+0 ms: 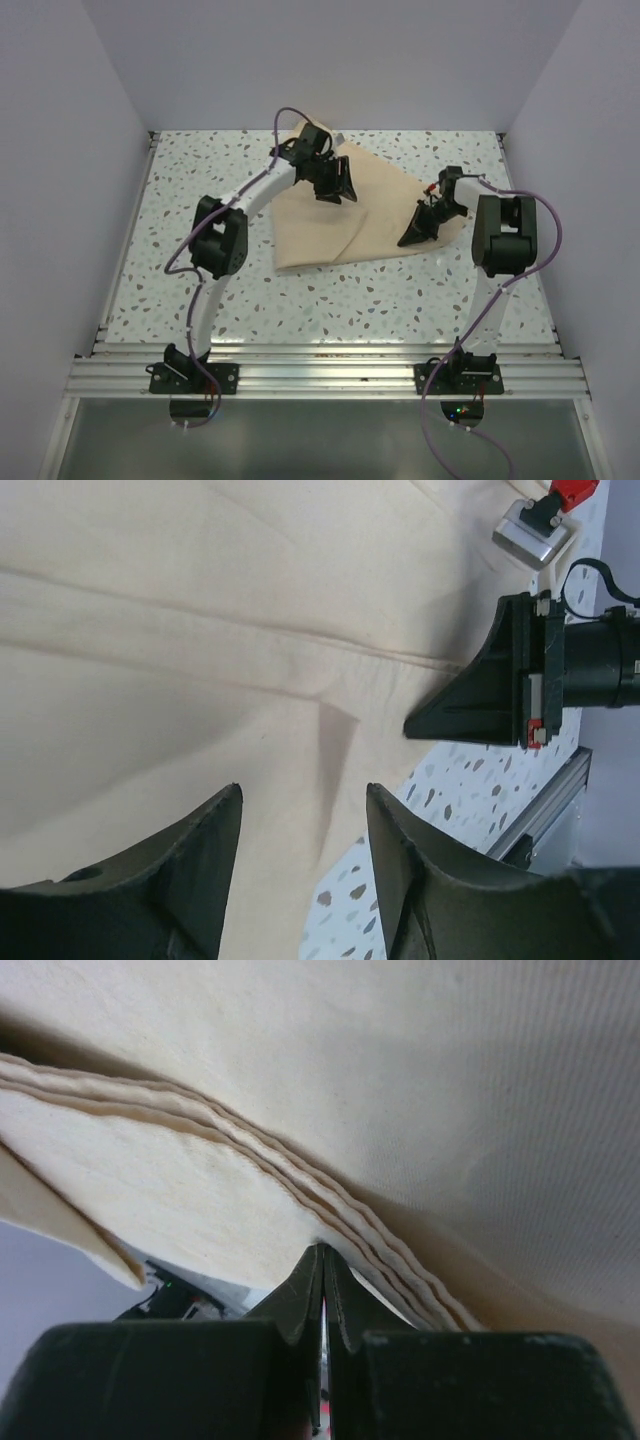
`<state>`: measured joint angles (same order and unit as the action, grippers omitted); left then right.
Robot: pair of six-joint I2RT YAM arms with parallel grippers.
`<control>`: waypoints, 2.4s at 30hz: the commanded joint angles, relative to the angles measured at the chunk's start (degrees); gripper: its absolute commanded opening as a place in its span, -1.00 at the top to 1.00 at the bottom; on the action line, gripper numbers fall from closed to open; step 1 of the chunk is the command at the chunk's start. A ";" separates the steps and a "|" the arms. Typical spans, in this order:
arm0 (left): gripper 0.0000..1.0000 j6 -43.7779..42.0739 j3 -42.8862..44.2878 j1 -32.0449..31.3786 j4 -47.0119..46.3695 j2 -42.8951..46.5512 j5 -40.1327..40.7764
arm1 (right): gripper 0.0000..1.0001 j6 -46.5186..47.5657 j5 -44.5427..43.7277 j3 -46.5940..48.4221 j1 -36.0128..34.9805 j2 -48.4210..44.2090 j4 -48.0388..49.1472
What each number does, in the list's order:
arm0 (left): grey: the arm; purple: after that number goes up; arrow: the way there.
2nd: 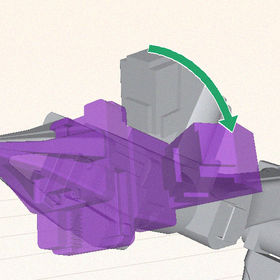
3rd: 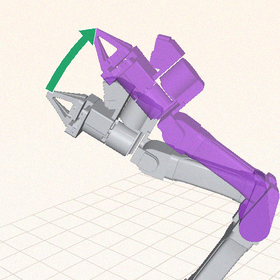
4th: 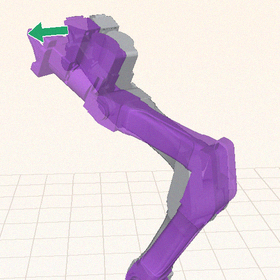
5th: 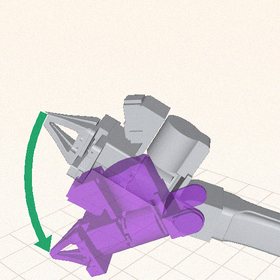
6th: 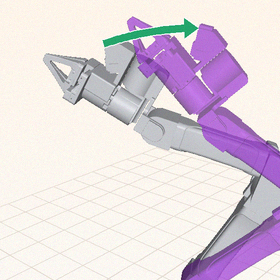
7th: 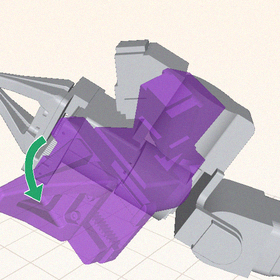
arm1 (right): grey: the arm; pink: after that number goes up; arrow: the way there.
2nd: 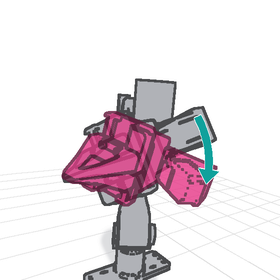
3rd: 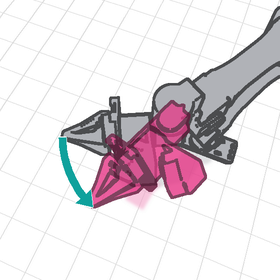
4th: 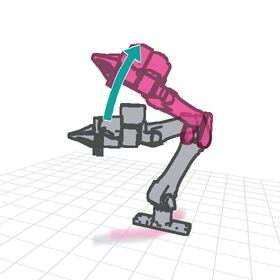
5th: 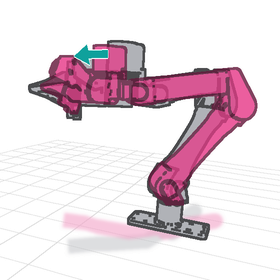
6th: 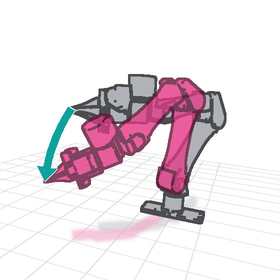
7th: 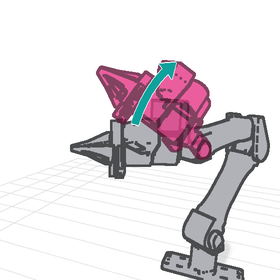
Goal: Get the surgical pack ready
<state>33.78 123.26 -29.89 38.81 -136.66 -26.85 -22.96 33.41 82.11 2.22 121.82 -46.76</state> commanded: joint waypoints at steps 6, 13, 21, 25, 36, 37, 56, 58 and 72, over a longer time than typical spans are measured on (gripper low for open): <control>0.41 -11.00 -32.06 7.12 -4.17 31.07 4.01 | 0.98 -0.94 -0.03 8.51 -8.00 -9.05 5.61; 1.00 -13.74 -53.55 7.39 -8.48 40.76 -1.45 | 0.96 -7.71 11.41 9.65 -13.55 -4.40 18.98; 1.00 -14.01 -62.43 8.44 -13.49 39.81 -2.15 | 0.99 -8.24 12.65 11.58 -13.38 1.22 19.17; 1.00 -13.39 -63.32 9.06 -14.81 38.05 -2.15 | 1.00 -7.28 11.69 12.72 -12.42 4.74 16.46; 1.00 -15.85 -68.94 11.08 -11.56 41.47 1.27 | 1.00 -2.01 7.38 17.47 -8.46 8.00 9.77; 1.00 -15.76 -68.77 11.25 -11.04 42.52 1.45 | 1.00 -2.00 6.94 17.47 -8.20 7.73 9.33; 0.48 -7.68 -46.55 10.47 -19.65 33.31 -13.66 | -0.61 0.55 -29.71 15.45 10.08 -5.46 0.79; 0.52 -7.85 -42.42 9.41 -18.33 29.63 -13.93 | -0.67 0.64 -30.50 15.37 11.66 -4.75 0.53; 0.54 -5.13 -39.50 5.63 -19.65 23.28 -13.85 | -0.57 4.94 -23.67 14.75 13.78 4.73 8.88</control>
<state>27.99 81.67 -24.16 20.78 -113.03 -39.68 -20.62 7.03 96.68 15.57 124.31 -41.39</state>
